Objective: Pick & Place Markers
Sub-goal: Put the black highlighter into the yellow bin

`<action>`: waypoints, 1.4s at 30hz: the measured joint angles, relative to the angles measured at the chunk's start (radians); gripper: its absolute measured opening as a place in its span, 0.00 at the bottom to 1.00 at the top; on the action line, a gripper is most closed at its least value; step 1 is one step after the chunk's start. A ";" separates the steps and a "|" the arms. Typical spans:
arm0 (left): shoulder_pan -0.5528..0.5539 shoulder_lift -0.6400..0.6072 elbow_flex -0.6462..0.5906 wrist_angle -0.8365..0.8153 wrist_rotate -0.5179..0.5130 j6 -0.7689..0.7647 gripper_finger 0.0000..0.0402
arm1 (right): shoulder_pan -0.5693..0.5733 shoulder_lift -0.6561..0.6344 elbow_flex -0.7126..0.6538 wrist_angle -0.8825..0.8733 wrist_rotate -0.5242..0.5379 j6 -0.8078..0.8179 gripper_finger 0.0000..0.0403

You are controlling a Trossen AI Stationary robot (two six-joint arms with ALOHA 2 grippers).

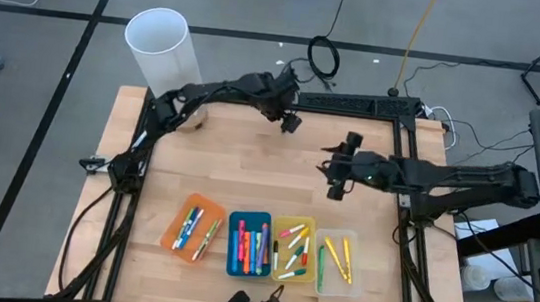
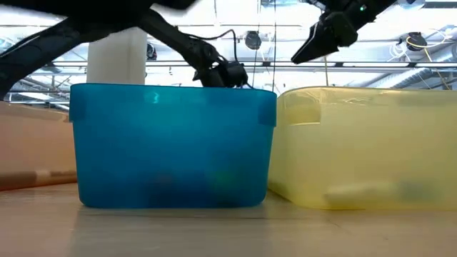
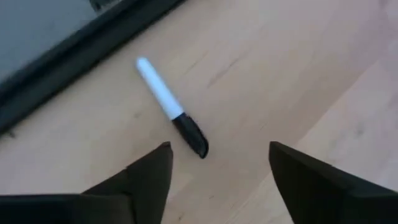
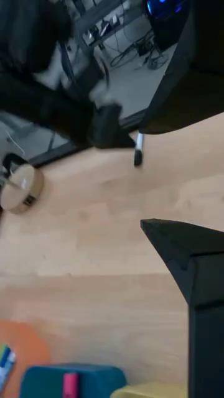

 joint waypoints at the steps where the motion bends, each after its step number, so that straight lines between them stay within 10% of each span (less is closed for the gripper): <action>1: 0.000 0.010 0.000 0.001 0.002 -0.010 0.68 | -0.004 -0.017 0.000 -0.003 0.000 -0.002 0.55; 13: -0.010 0.074 -0.003 0.089 -0.131 -0.035 0.68 | -0.014 -0.122 -0.093 0.131 -0.001 -0.088 0.55; 28: 0.084 0.106 -0.002 0.060 0.206 -0.084 0.56 | -0.013 -0.124 -0.108 0.225 -0.002 -0.109 0.54; 42: 0.048 0.099 -0.002 0.349 0.422 0.233 0.39 | -0.014 -0.124 -0.108 0.189 0.001 -0.090 0.53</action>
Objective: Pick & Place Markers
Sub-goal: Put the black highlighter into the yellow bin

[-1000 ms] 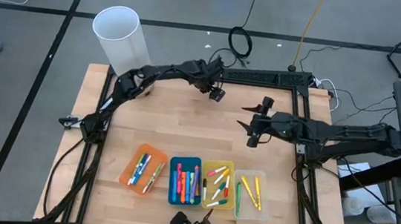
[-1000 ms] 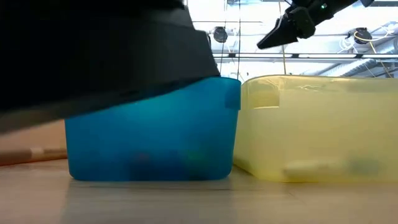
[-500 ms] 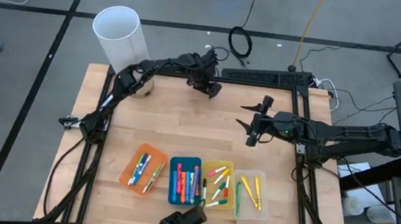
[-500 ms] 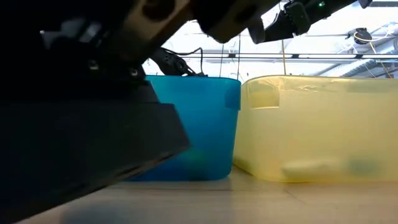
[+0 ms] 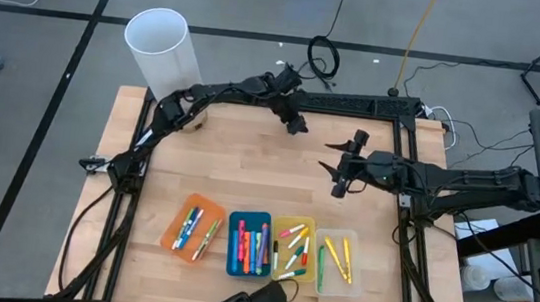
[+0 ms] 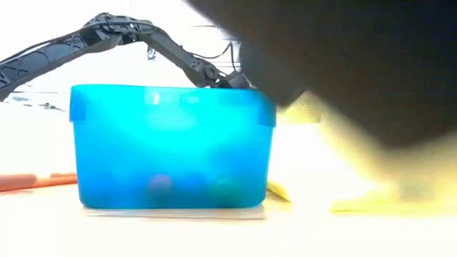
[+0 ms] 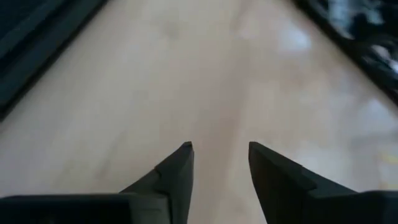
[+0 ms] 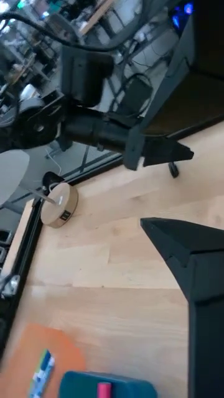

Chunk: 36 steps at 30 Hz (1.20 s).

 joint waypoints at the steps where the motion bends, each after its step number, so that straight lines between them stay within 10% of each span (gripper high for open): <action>1: -0.003 -0.009 0.000 0.002 0.017 0.019 0.38 | -0.005 0.001 -0.002 0.006 0.008 0.022 0.53; 11: -0.033 -0.330 -0.001 -0.063 0.357 0.259 0.33 | -0.172 0.188 -0.016 0.180 0.077 0.181 0.52; 23: -0.248 -0.768 -0.001 -0.551 -0.081 0.602 0.21 | -0.474 0.765 0.561 -0.208 -0.298 0.335 0.53; 36: -0.120 -0.995 -0.246 -0.426 -0.271 0.502 0.10 | -0.561 1.137 0.809 -0.318 -0.479 0.505 0.53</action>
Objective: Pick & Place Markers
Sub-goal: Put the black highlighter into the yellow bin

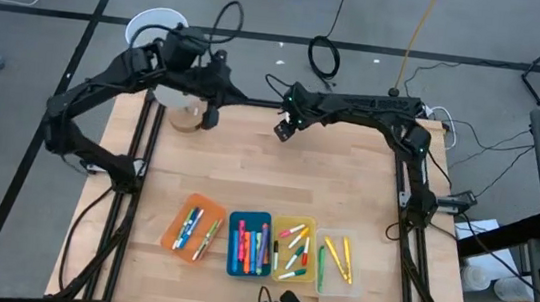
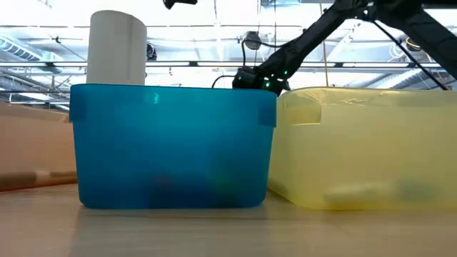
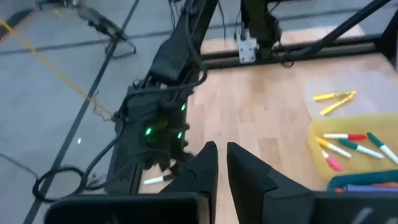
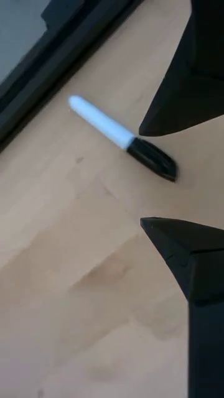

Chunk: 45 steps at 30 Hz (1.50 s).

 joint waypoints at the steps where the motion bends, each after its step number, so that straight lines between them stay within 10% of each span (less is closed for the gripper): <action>1: 0.011 -0.021 -0.032 0.026 0.014 0.000 0.09 | 0.000 0.013 0.008 0.007 -0.002 0.001 0.53; 11: 0.101 -0.173 -0.287 0.202 0.090 -0.068 0.04 | -0.055 0.047 0.024 0.024 0.002 0.026 0.53; 30: 0.106 -0.191 -0.313 0.250 0.087 -0.138 0.08 | -0.072 0.125 0.116 -0.141 -0.095 -0.136 0.50; 45: 0.106 -0.191 -0.313 0.251 0.053 -0.179 0.09 | -0.032 0.134 0.130 -0.300 0.005 -0.421 0.13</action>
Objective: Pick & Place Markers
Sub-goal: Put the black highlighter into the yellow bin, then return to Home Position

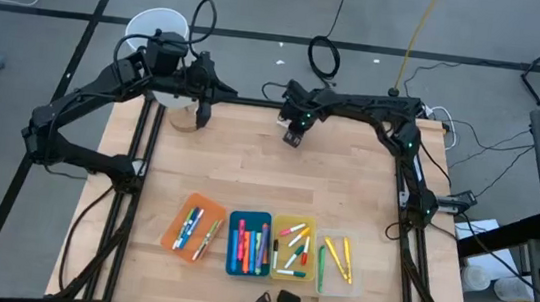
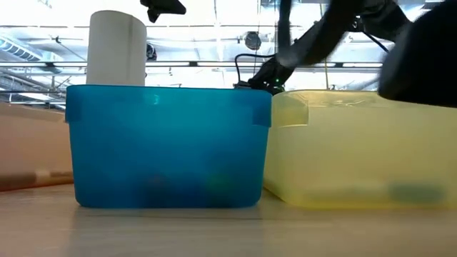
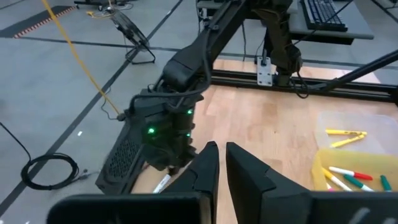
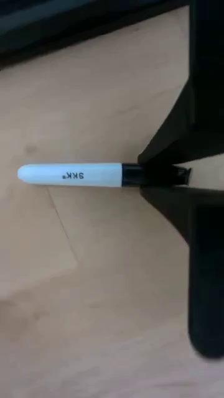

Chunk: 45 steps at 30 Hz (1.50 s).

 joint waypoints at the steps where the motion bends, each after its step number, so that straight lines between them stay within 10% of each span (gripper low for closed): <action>1: 0.000 0.000 0.000 0.000 0.000 0.000 0.09 | 0.008 0.000 0.000 -0.003 0.001 -0.022 0.08; 15: 0.000 0.000 0.000 -0.008 0.000 -0.017 0.09 | 0.159 -0.161 -0.007 -0.135 -0.015 -0.136 0.05; 27: 0.000 0.000 0.000 -0.007 -0.001 -0.082 0.09 | 0.553 -0.470 -0.092 -0.461 -0.032 0.031 0.05; 39: -0.011 0.000 0.000 -0.007 -0.001 -0.232 0.09 | 0.840 -0.616 -0.401 -0.054 -0.108 0.322 0.06; 45: -0.019 0.000 0.000 -0.005 0.000 -0.281 0.09 | 0.877 -0.617 -0.503 0.033 -0.107 0.497 0.26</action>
